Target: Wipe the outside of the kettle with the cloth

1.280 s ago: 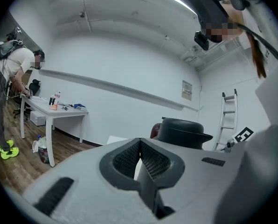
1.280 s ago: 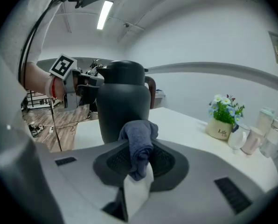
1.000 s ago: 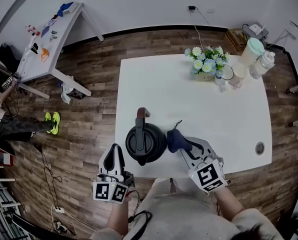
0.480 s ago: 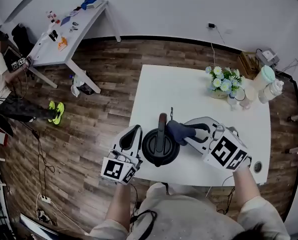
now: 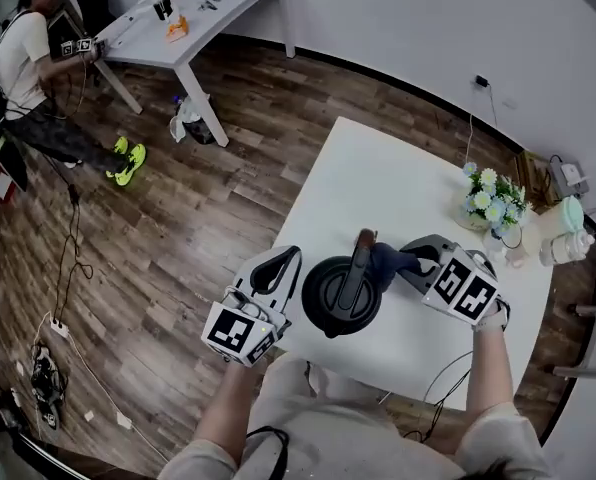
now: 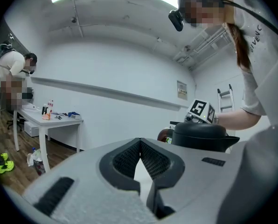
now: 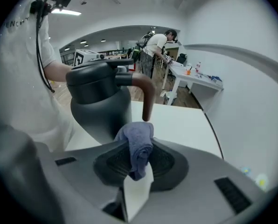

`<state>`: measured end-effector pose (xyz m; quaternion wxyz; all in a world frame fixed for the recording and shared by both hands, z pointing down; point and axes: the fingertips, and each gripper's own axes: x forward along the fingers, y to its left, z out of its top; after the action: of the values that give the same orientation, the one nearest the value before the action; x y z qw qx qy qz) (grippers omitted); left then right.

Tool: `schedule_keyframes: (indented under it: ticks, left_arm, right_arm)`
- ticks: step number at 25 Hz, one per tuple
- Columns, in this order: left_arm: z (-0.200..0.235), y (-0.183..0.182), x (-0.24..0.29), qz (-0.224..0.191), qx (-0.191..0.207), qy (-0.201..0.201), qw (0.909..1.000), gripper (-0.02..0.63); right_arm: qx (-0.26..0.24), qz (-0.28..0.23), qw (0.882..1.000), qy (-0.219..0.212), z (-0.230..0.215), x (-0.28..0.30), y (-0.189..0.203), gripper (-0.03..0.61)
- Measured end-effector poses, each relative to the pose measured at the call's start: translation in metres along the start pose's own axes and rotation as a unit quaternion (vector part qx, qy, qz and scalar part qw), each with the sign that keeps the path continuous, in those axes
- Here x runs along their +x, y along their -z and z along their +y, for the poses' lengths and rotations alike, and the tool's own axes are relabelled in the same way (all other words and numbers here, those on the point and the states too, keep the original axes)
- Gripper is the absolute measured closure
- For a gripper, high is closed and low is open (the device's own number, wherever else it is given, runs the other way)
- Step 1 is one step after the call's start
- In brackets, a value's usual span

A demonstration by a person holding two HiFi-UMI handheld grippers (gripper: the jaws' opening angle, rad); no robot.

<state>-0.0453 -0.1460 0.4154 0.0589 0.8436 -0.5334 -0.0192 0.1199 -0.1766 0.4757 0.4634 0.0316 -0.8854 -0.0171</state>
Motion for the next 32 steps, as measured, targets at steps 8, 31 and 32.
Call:
schedule_keyframes:
  ticks: [8, 31, 32]
  left_arm:
    - [0.019, -0.001, -0.04, -0.027, -0.028, -0.051, 0.9979, 0.607]
    - [0.07, 0.011, -0.063, -0.045, -0.082, -0.077, 0.9926, 0.607]
    - [0.073, 0.013, -0.065, -0.044, -0.084, -0.081, 0.9921, 0.607]
  right_arm:
    - [-0.244, -0.135, 0.96, 0.029, -0.013, -0.119, -0.134, 0.515]
    - [-0.246, 0.107, 0.861, -0.431, 0.083, 0.092, -0.173, 0.515]
    - [-0.249, 0.118, 0.86, -0.43, 0.083, 0.099, -0.172, 0.515]
